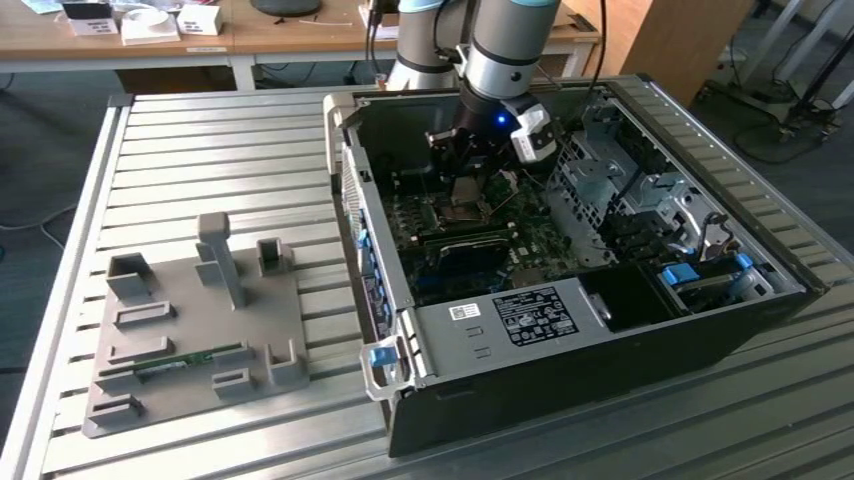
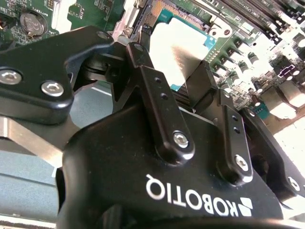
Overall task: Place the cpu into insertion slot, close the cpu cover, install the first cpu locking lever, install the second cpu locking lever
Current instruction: 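Place the cpu into insertion slot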
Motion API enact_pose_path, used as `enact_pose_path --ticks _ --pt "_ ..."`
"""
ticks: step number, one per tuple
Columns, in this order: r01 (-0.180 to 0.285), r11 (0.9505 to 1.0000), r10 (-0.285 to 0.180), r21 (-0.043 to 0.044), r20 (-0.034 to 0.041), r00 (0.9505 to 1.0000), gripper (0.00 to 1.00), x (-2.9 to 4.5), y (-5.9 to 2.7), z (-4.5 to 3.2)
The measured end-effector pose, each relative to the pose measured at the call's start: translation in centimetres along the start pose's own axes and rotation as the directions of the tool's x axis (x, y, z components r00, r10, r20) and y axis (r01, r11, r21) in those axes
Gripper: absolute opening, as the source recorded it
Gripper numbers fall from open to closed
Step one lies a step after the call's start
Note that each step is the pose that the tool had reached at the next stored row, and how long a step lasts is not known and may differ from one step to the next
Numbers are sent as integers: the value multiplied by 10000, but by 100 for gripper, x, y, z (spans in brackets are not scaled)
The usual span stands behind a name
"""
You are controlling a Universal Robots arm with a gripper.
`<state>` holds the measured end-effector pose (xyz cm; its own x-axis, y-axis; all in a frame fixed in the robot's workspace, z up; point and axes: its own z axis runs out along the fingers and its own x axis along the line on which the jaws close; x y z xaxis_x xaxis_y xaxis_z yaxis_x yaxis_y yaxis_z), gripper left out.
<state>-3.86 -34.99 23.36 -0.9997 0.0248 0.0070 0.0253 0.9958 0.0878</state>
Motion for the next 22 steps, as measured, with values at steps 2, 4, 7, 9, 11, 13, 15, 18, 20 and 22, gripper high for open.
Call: enact_pose_path --ticks 2,4,7,9,11,13,15,18,20,22 --pt "1 10000 -1 0 0 10000 54 0 0 1" --pt "-22 10000 22 0 2 10000 54 0 0 1" --pt "-216 9998 216 -2 18 9998 54 0 0 2" --pt "-224 9997 224 -2 20 9997 54 0 0 2" --pt "-226 9997 226 -2 20 9997 54 0 0 2" --pt "-331 9995 331 -3 30 9994 54 0 0 2" --pt "-578 9983 578 -6 50 9983 54 0 0 3" --pt "-597 9982 597 -6 53 9982 54 0 0 3" --pt "-606 9982 606 -6 53 9981 54 0 0 3" --pt "-776 9970 776 -8 68 9970 54 0 -1 5"
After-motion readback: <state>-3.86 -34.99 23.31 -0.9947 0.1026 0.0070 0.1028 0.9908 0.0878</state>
